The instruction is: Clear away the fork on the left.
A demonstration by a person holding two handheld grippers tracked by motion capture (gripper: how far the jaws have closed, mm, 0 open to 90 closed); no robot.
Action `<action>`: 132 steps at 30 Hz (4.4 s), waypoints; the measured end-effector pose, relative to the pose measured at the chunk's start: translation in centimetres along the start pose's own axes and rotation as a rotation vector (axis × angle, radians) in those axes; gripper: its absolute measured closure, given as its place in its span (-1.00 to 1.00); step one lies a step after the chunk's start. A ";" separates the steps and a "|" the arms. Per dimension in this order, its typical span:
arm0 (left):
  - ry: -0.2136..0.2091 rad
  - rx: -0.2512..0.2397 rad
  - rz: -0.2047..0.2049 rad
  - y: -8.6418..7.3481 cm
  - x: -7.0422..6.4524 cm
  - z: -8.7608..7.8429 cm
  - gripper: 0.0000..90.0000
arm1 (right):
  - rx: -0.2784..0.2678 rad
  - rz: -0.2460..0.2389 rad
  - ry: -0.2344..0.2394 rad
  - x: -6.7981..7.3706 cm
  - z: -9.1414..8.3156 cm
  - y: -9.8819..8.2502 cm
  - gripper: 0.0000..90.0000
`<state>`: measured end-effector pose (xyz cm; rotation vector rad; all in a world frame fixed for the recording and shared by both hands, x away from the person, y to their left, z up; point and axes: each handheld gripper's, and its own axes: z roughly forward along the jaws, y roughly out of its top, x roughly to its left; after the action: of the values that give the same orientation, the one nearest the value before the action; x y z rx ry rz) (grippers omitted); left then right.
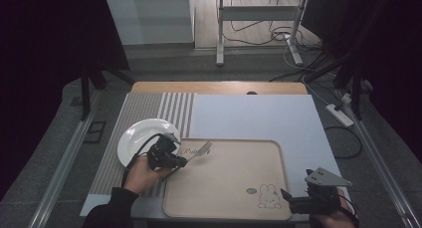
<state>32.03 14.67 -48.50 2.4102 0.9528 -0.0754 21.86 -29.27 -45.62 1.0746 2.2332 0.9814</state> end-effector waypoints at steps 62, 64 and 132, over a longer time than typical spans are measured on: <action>0.085 0.012 0.057 2.6 -1.4 5.1 0.97 | 0.009 -0.007 0.005 0.1 0.1 0.0 -1.00; 0.092 0.010 0.042 2.4 -0.8 4.8 0.97 | 0.009 -0.006 0.006 0.0 0.1 0.0 -1.00; 0.060 -0.195 0.028 -0.7 0.9 -0.1 -0.79 | 0.014 -0.005 0.003 0.0 0.1 0.0 -1.00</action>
<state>32.23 15.70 -48.98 2.2554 0.9089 0.0960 21.92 -29.19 -45.67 1.0734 2.2470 0.9676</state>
